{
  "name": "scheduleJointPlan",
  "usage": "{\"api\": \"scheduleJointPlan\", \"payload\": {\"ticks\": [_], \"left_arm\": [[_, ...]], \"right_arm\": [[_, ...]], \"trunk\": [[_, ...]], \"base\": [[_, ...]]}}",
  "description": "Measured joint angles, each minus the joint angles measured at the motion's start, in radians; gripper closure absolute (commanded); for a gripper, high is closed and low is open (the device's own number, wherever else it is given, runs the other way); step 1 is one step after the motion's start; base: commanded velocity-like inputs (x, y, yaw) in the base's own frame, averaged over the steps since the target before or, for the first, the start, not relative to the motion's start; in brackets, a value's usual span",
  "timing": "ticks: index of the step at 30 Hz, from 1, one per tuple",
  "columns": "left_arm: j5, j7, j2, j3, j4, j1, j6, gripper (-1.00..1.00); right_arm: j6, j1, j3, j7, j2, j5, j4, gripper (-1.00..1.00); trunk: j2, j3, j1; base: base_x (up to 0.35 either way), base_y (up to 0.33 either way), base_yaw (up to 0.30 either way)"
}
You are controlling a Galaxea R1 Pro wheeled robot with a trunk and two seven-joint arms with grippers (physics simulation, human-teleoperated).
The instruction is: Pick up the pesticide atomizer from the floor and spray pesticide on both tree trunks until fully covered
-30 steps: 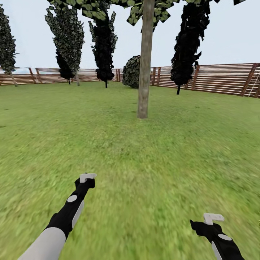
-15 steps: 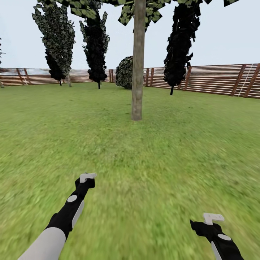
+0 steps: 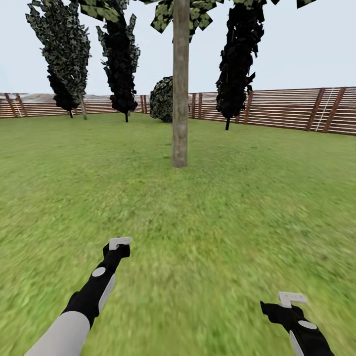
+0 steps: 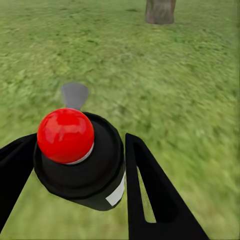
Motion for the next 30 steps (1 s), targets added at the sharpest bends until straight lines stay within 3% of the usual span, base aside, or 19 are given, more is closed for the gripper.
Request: {"api": "scheduleJointPlan", "payload": {"ticks": [30], "left_arm": [[0.000,0.001,0.000,0.000,0.000,0.000,0.000,1.00]], "right_arm": [[0.000,0.000,-0.001,0.001,-0.003,-0.009,0.001,-1.00]], "trunk": [[0.000,0.000,0.000]], "base": [[0.324,0.000,0.000]]}}
